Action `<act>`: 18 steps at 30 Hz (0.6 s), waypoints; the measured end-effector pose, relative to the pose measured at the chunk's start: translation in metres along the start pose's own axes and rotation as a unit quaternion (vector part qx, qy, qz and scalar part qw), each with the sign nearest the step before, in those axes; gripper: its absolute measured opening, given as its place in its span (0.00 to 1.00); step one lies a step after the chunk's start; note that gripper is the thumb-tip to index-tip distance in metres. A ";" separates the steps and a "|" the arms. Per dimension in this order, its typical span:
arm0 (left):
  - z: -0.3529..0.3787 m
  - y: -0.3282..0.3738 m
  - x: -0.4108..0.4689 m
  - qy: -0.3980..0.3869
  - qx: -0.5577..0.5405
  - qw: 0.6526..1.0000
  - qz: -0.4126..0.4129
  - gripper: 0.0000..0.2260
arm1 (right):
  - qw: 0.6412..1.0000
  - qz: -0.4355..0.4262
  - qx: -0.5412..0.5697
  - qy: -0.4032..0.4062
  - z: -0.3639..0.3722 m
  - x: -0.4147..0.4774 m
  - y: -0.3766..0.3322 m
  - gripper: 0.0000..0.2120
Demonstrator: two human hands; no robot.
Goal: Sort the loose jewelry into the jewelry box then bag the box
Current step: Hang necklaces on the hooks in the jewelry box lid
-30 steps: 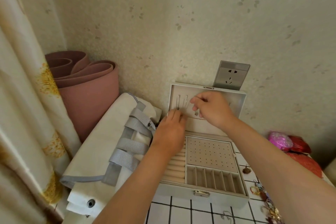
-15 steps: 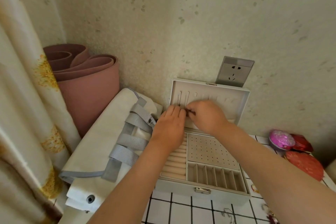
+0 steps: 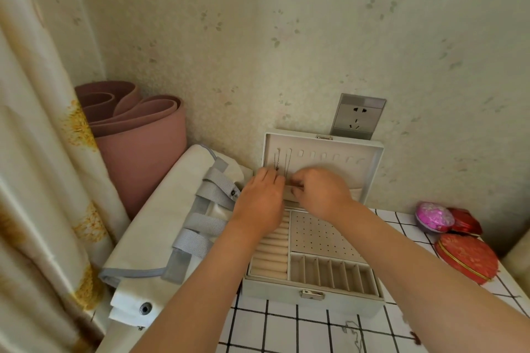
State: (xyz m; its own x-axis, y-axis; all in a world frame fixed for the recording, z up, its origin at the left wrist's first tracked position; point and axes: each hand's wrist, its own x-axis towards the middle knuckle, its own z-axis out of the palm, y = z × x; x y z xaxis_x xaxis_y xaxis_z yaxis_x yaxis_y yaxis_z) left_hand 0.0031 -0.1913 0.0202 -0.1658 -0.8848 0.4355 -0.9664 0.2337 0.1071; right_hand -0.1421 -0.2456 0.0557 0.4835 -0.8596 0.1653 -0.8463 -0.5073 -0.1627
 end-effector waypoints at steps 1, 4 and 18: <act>-0.001 0.000 0.000 0.000 0.001 1.000 -0.002 0.17 | 1.000 0.006 0.017 0.003 -0.002 -0.002 -0.001 0.09; -0.004 0.000 -0.001 -0.003 -0.003 1.000 -0.006 0.16 | 1.000 0.007 0.021 -0.011 -0.003 -0.006 -0.005 0.11; -0.016 0.013 0.003 -0.056 -0.082 0.995 -0.003 0.21 | 0.994 0.022 0.105 0.016 -0.022 -0.038 0.011 0.15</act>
State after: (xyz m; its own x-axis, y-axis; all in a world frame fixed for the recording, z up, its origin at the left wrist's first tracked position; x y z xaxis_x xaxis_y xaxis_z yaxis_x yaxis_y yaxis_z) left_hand -0.0063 -0.1841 0.0373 -0.1900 -0.9239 0.3322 -0.9236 0.2830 0.2587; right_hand -0.1747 -0.2167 0.0693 0.4378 -0.8802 0.1832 -0.7991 -0.4743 -0.3695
